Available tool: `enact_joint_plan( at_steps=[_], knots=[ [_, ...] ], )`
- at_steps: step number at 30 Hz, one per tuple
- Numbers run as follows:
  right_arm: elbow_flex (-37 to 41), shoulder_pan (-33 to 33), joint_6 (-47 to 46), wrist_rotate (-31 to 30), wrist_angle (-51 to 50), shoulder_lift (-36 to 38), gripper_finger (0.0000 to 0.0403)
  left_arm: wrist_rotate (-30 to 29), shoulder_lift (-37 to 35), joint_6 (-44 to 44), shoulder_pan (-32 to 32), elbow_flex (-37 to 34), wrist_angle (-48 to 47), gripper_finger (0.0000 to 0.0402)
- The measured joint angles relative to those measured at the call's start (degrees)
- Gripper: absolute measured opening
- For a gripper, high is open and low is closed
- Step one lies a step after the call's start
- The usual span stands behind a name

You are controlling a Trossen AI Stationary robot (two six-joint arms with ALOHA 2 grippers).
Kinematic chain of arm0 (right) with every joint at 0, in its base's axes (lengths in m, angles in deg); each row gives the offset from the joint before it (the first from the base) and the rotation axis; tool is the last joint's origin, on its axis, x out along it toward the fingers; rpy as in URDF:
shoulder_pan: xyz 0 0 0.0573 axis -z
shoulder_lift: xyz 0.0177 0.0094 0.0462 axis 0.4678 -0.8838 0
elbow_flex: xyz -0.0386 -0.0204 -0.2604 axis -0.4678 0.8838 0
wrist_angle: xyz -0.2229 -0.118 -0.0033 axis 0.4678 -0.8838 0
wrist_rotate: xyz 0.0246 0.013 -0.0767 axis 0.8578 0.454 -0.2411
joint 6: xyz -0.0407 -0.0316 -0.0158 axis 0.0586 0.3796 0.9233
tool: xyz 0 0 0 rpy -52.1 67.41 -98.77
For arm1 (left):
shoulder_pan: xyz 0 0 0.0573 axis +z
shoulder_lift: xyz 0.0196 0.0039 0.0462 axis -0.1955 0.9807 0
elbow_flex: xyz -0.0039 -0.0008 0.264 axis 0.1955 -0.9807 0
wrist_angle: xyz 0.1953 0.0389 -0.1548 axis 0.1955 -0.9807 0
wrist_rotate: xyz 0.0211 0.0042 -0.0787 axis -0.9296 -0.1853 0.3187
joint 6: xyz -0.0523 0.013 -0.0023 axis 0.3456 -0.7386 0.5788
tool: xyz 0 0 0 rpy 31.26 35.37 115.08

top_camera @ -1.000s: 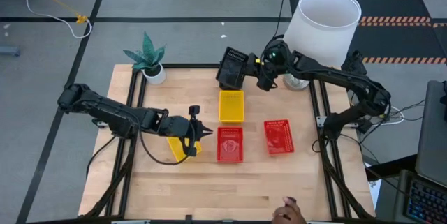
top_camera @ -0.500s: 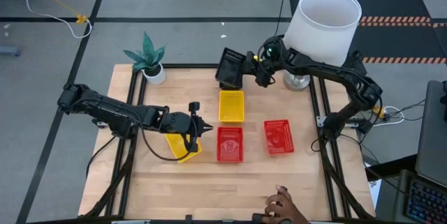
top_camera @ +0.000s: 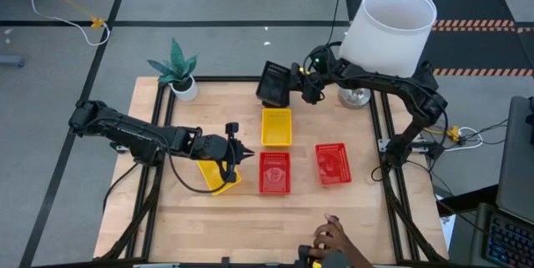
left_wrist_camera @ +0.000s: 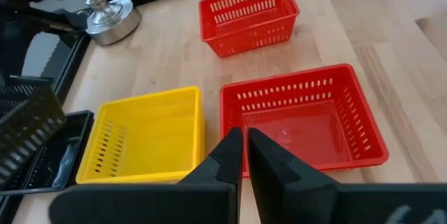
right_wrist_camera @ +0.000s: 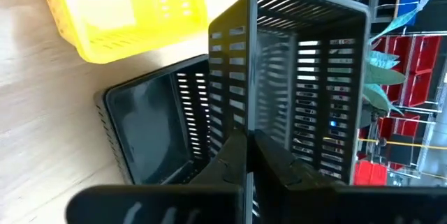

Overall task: Stack baskets by color
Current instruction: Stack the bottom black bin on top of the top black bin

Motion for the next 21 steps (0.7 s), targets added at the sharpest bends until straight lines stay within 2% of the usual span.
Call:
enact_joint_plan(
  at_steps=[17, 21],
  knots=[
    [-0.02, -0.97, 0.49, -1.03, -2.15, -1.48, 0.0, 0.0, 0.0, -0.42, 0.0, 0.0, 0.37, 0.0026],
    [0.06, -3.42, 0.1, -8.87, -1.44, -1.57, 0.0, 0.0, 0.0, -0.55, 0.0, 0.0, 0.37, 0.0026]
  ],
)
